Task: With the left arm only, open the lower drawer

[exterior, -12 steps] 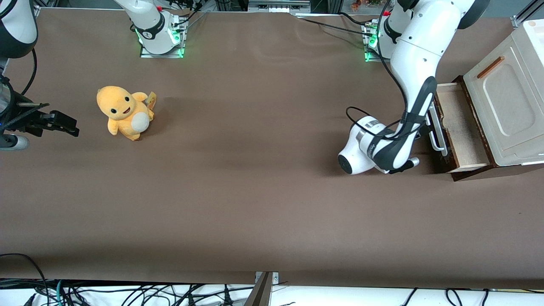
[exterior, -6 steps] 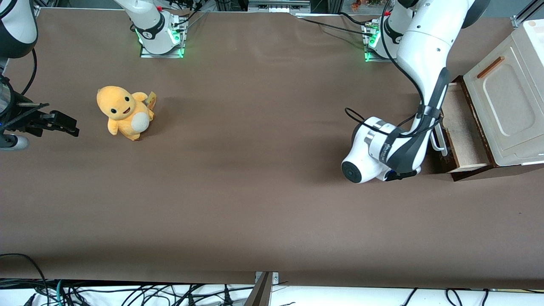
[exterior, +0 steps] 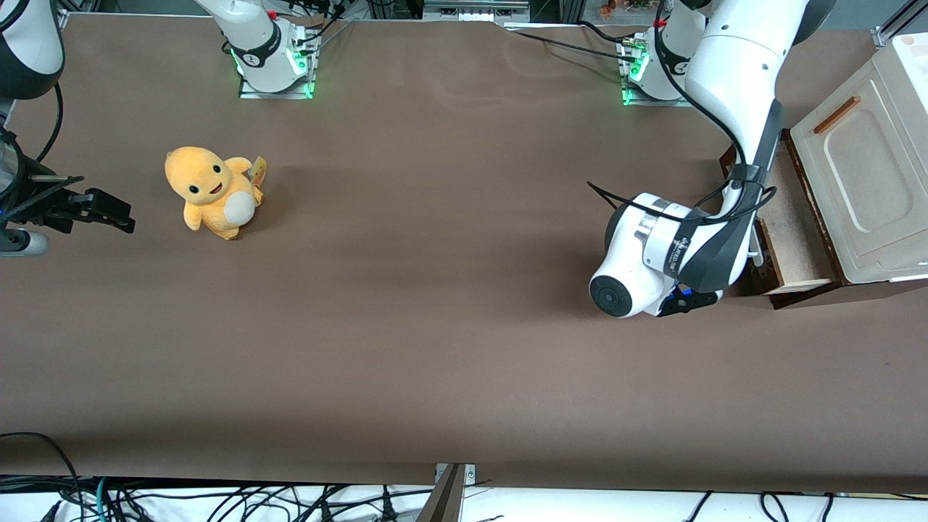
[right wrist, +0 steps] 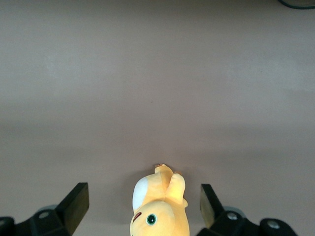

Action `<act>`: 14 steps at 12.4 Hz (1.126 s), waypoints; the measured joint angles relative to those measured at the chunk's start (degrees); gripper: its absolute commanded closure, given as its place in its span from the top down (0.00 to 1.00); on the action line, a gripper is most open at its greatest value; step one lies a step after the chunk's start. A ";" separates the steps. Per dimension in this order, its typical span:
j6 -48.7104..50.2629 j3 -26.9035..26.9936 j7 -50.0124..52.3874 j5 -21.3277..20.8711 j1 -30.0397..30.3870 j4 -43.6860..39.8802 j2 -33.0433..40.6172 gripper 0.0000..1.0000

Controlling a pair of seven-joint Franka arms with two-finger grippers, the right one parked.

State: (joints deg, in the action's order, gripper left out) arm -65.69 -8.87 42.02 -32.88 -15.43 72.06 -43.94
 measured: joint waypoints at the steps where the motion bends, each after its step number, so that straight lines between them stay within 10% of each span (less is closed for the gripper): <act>1: 0.58 0.00 -1.75 0.00 0.00 -1.05 0.01 1.00; 14: -3.70 0.44 -19.29 7.33 6.10 -6.98 6.39 1.00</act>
State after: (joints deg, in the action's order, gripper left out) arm -69.40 -8.43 22.73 -25.56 -9.33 65.08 -37.54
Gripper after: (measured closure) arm 0.000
